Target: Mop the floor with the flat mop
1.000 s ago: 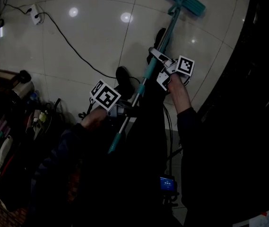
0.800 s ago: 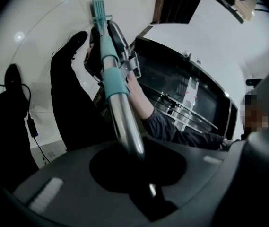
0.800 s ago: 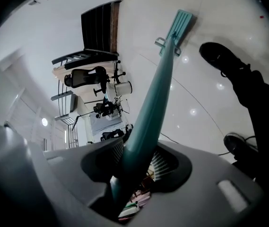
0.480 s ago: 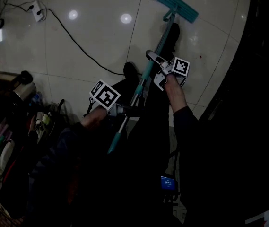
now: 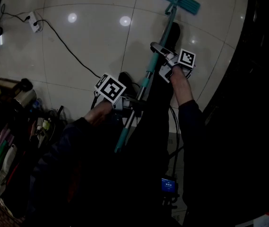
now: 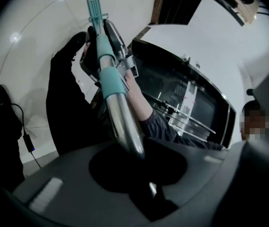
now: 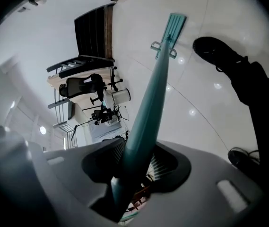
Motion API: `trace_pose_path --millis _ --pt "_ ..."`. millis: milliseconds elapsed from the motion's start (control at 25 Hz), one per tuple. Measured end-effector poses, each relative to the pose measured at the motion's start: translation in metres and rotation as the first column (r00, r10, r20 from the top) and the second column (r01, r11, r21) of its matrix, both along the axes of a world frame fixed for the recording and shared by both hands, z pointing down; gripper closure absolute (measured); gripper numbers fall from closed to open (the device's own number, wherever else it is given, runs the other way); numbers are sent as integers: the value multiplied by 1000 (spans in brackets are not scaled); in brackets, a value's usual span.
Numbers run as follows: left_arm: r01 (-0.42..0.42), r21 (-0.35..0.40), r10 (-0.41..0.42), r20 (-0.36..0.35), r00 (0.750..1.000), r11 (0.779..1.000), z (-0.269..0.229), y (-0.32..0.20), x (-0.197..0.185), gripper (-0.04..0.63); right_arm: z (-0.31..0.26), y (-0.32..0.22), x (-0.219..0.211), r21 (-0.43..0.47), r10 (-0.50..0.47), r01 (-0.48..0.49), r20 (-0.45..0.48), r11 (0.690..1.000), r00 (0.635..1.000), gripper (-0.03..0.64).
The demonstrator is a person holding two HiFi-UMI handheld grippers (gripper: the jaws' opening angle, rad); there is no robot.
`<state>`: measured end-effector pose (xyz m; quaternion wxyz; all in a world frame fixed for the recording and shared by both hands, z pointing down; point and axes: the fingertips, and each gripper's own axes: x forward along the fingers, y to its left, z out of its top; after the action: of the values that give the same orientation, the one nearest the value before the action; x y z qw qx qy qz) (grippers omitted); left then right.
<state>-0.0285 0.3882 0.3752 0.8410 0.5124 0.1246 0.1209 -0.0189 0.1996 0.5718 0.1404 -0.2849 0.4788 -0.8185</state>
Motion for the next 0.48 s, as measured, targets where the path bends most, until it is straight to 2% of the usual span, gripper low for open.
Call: trace_pose_path --millis 80,200,360,480 --pt "1 2 -1 6 1000 1000 -2 -48 32 502 -1 -51 28 21 -5 5 4 1000 1000 449" --pt "15 1 -15 19 1000 1000 -5 -95 64 502 -2 -98 54 33 -28 27 15 999 1000 448" --pt "70 -58 -68 28 997 996 -13 -154 106 503 -7 -156 87 41 -56 54 36 998 998 446" --pt "68 -33 -66 35 997 997 -14 -198 140 504 -11 -200 113 42 -90 88 56 995 994 446"
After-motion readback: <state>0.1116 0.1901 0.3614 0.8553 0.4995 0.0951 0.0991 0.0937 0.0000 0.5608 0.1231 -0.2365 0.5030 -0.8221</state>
